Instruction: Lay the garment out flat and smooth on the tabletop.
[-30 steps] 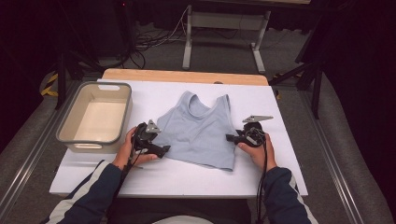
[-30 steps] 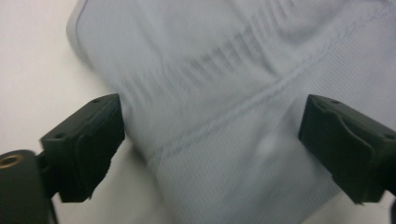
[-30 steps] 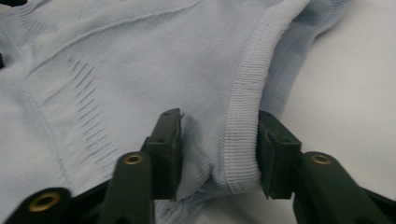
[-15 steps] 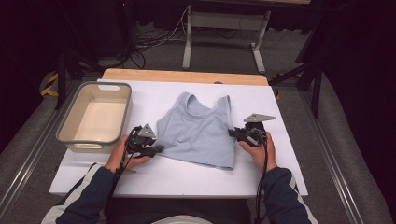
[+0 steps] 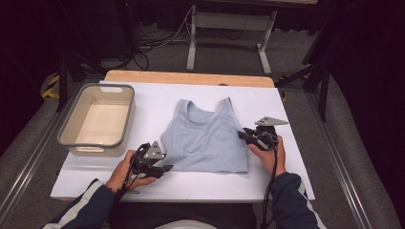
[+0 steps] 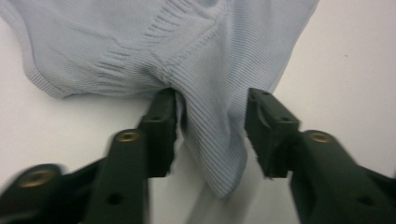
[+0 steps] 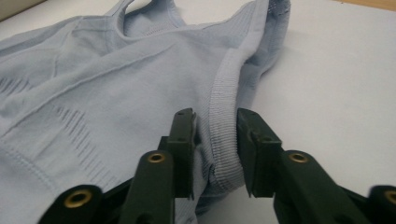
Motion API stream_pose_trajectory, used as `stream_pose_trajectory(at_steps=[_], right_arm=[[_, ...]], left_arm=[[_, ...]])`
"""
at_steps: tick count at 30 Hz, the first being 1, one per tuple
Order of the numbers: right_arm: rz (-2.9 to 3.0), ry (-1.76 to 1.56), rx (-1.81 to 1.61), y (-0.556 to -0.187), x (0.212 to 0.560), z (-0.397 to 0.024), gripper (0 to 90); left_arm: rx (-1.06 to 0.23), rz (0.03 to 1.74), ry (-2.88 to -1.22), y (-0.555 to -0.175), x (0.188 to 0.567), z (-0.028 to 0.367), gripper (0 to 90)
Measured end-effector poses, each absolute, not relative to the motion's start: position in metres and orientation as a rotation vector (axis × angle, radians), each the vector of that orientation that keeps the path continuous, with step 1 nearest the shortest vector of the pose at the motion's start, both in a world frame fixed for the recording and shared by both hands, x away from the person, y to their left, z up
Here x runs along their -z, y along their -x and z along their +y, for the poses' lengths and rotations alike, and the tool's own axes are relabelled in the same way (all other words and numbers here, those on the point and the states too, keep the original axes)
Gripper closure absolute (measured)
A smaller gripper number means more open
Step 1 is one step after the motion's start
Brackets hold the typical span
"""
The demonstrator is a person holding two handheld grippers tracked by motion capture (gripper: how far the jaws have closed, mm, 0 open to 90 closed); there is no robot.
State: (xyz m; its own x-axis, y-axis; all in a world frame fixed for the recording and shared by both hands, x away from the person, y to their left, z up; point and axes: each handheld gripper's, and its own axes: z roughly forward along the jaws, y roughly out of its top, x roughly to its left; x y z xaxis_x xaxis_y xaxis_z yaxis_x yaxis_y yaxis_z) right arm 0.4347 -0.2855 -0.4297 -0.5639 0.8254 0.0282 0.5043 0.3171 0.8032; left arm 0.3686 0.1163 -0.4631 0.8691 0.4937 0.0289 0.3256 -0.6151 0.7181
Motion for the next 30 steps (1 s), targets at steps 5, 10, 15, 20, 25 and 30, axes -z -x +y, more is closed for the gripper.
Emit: stream_pose_trajectory(at_steps=[5,10,15,20,25,30], right_arm=[[2.151,-1.166,-1.155,-0.428,0.425,-0.292,56.2],[2.159,-1.095,-1.213,-0.417,0.425,-0.291,48.1],[2.19,-1.129,-1.139,-0.417,0.434,-0.287,40.9],[2.202,-1.211,-1.127,-0.428,0.446,-0.29,35.7],[2.22,-1.265,-1.109,-0.438,0.455,-0.293,35.4],[2.326,-1.276,-1.102,-0.439,0.459,-0.291,60.6]], left_arm=[[-0.374,0.703,-2.104,-0.382,0.451,0.132,33.8],[-0.393,0.779,-2.078,-0.405,0.456,0.129,28.6],[-0.418,0.834,-2.074,-0.431,0.463,0.121,33.9],[-0.391,0.923,-2.074,-0.451,0.473,0.121,32.5],[-0.265,0.933,-2.12,-0.461,0.481,0.117,31.3],[-0.195,0.887,-2.111,-0.459,0.482,0.121,50.6]])
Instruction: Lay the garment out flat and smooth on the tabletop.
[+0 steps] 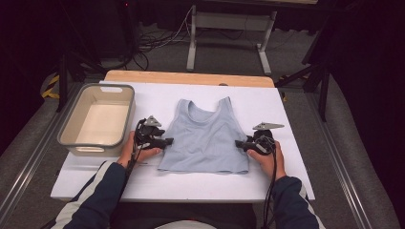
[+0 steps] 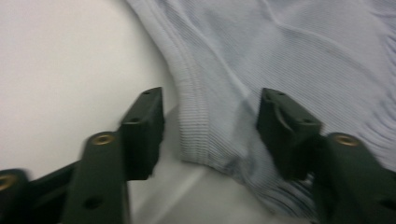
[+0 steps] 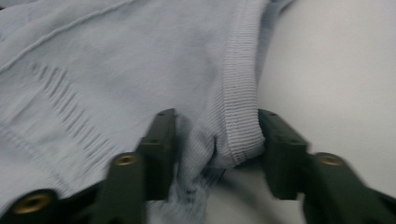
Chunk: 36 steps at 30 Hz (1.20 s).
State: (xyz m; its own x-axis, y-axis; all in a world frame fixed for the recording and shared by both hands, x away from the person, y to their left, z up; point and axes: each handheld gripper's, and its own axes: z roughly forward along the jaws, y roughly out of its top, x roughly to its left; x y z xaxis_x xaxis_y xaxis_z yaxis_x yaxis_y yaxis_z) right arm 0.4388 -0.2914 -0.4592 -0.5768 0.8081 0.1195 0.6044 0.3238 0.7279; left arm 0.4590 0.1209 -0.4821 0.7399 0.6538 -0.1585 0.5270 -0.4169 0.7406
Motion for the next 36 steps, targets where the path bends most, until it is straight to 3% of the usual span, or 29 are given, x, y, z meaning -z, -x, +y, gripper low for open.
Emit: stream_pose_trajectory(at_steps=[5,9,19,21,23,25,27,30,36], right_arm=[[2.37,-1.223,-1.086,-0.436,0.458,-0.285,71.7],[2.354,-1.214,-1.092,-0.435,0.457,-0.284,72.2],[2.244,-1.137,-1.229,-0.424,0.439,-0.274,70.7],[2.244,-1.13,-1.214,-0.423,0.438,-0.272,67.8],[2.228,-1.153,-1.169,-0.424,0.439,-0.273,61.7],[2.223,-1.168,-1.135,-0.425,0.44,-0.275,57.4],[2.206,-1.182,-1.066,-0.426,0.442,-0.278,54.9],[2.226,-1.172,-0.961,-0.426,0.444,-0.281,54.7],[2.236,-1.181,-0.913,-0.426,0.446,-0.285,54.7]], left_arm=[[-0.233,0.822,-2.119,-0.453,0.482,0.12,75.1],[-0.291,0.823,-2.092,-0.447,0.476,0.122,80.0],[-0.437,0.84,-1.938,-0.421,0.433,0.137,79.7],[-0.433,0.891,-1.924,-0.422,0.432,0.139,69.6],[-0.422,0.924,-1.934,-0.423,0.436,0.139,49.2],[-0.448,0.934,-1.946,-0.424,0.438,0.138,41.9],[-0.557,0.954,-1.932,-0.423,0.441,0.136,32.8],[-0.538,0.921,-1.951,-0.423,0.442,0.134,27.1],[-0.503,0.909,-2.02,-0.428,0.452,0.137,26.5]])
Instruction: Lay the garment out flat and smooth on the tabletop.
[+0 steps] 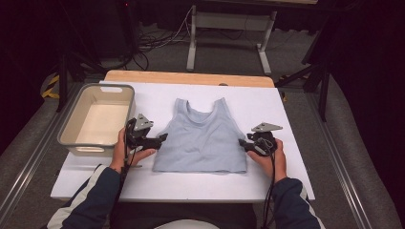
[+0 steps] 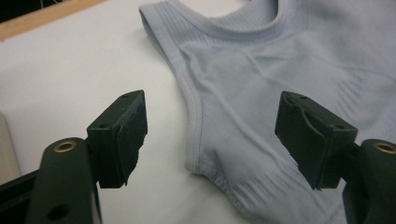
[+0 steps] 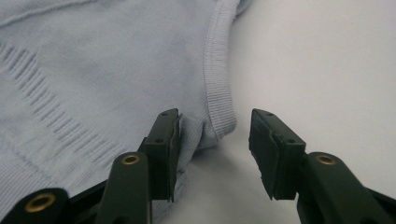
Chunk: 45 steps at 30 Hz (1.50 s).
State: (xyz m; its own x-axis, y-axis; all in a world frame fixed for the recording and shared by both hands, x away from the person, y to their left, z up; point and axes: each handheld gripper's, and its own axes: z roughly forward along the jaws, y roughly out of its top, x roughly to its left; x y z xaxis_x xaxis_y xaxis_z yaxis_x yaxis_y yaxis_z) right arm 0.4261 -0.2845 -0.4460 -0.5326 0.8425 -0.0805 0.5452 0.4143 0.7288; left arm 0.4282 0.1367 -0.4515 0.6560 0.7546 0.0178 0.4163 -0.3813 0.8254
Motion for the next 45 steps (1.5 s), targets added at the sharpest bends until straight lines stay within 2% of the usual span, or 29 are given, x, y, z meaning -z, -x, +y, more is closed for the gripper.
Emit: stream_pose_trajectory(at_steps=[8,12,18,23,26,29,32,34,36,40,45], right_arm=[[2.262,-1.218,-0.896,-0.431,0.456,-0.287,58.0],[2.265,-1.256,-0.895,-0.434,0.455,-0.29,57.7],[2.248,-1.239,-0.901,-0.43,0.451,-0.291,58.0],[2.213,-1.13,-1.029,-0.422,0.441,-0.287,64.2],[2.197,-1.126,-1.08,-0.425,0.441,-0.286,62.9],[2.205,-1.175,-1.069,-0.432,0.449,-0.287,58.3],[2.235,-1.245,-1.052,-0.439,0.456,-0.291,54.7],[2.248,-1.27,-1.062,-0.441,0.458,-0.292,56.8],[2.264,-1.27,-1.045,-0.442,0.459,-0.29,63.9],[2.285,-1.233,-1.032,-0.44,0.457,-0.287,75.0],[2.262,-1.218,-1.052,-0.437,0.453,-0.284,76.7]], left_arm=[[-0.437,0.901,-2.105,-0.434,0.467,0.133,25.2],[-0.486,0.925,-2.165,-0.437,0.472,0.129,23.7],[-0.436,0.924,-2.176,-0.439,0.478,0.126,23.9],[-0.337,0.949,-2.153,-0.445,0.484,0.129,26.6],[-0.321,0.949,-2.148,-0.446,0.484,0.13,27.4],[-0.306,0.927,-2.146,-0.446,0.483,0.128,34.4],[-0.289,0.914,-2.141,-0.446,0.482,0.127,51.3],[-0.273,0.911,-2.135,-0.447,0.481,0.127,67.3],[-0.271,0.914,-2.146,-0.447,0.48,0.125,75.7],[-0.358,0.915,-2.172,-0.443,0.475,0.121,79.1],[-0.416,0.911,-2.104,-0.436,0.453,0.13,79.5]])
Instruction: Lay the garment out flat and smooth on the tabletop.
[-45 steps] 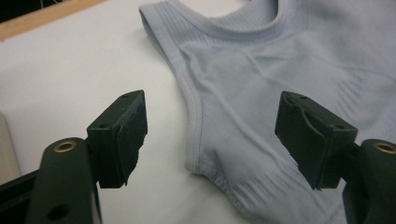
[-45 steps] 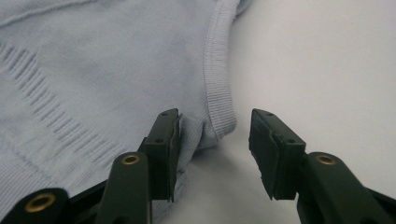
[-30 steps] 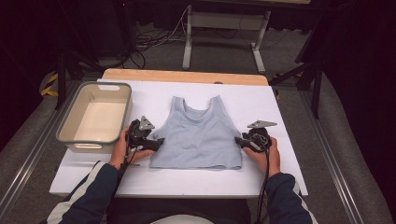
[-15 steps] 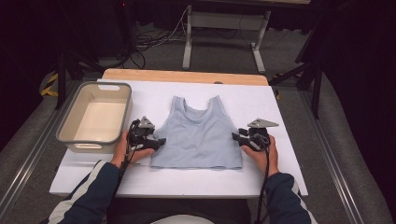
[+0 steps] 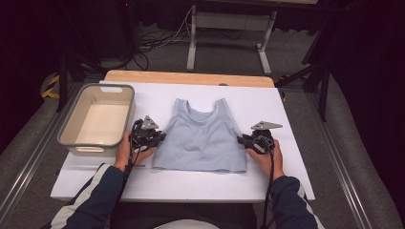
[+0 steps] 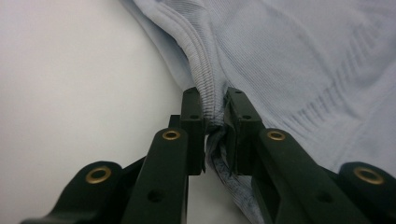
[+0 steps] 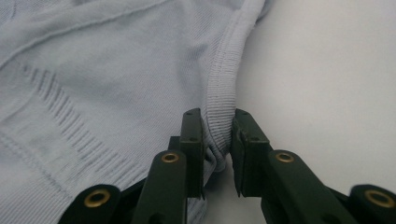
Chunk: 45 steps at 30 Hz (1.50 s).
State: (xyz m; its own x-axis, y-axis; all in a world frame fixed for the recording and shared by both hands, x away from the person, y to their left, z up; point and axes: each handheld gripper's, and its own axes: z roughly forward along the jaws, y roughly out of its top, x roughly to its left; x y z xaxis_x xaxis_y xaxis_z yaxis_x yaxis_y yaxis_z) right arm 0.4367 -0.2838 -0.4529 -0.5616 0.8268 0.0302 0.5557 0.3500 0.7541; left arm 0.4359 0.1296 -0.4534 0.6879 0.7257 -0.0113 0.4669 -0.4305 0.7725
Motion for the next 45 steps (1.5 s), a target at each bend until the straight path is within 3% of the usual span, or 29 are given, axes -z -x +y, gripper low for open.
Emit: stream_pose_trajectory(at_steps=[7,8,9,12,15,18,20,23,26,30,32,36,45], right_arm=[[2.246,-1.157,-1.068,-0.432,0.447,-0.272,74.4],[2.246,-1.157,-1.068,-0.432,0.447,-0.272,74.4],[2.231,-1.141,-1.016,-0.433,0.448,-0.27,68.7],[2.217,-1.141,-0.962,-0.434,0.45,-0.271,62.3],[2.187,-1.134,-0.967,-0.431,0.447,-0.273,59.2],[2.16,-1.105,-0.995,-0.426,0.441,-0.275,61.5],[2.149,-1.077,-1.011,-0.421,0.437,-0.276,72.8],[2.152,-1.016,-1.012,-0.411,0.432,-0.276,82.1],[2.162,-0.983,-1.068,-0.401,0.427,-0.275,85.8],[2.228,-0.893,-1.062,-0.387,0.429,-0.267,90.0],[2.276,-0.855,-1.042,-0.38,0.434,-0.261,90.0],[2.338,-0.817,-1.008,-0.371,0.442,-0.255,90.0],[2.404,-0.807,-0.941,-0.364,0.458,-0.256,90.0]], left_arm=[[-0.46,0.937,-2.111,-0.431,0.443,0.136,77.2],[-0.46,0.937,-2.111,-0.431,0.443,0.136,72.1],[-0.523,0.994,-2.107,-0.433,0.449,0.135,61.0],[-0.489,0.977,-2.104,-0.434,0.452,0.134,48.0],[-0.566,0.956,-2.112,-0.431,0.453,0.131,39.8],[-0.554,0.887,-2.09,-0.427,0.452,0.129,37.1],[-0.534,0.826,-2.075,-0.424,0.451,0.13,36.5],[-0.542,0.766,-2.074,-0.419,0.45,0.13,37.5],[-0.572,0.709,-2.084,-0.412,0.45,0.132,38.5],[-0.516,0.635,-2.115,-0.402,0.458,0.134,54.2],[-0.472,0.61,-2.147,-0.399,0.463,0.136,67.8],[-0.39,0.597,-2.161,-0.395,0.469,0.141,80.9],[-0.359,0.557,-2.223,-0.388,0.477,0.138,83.8]])
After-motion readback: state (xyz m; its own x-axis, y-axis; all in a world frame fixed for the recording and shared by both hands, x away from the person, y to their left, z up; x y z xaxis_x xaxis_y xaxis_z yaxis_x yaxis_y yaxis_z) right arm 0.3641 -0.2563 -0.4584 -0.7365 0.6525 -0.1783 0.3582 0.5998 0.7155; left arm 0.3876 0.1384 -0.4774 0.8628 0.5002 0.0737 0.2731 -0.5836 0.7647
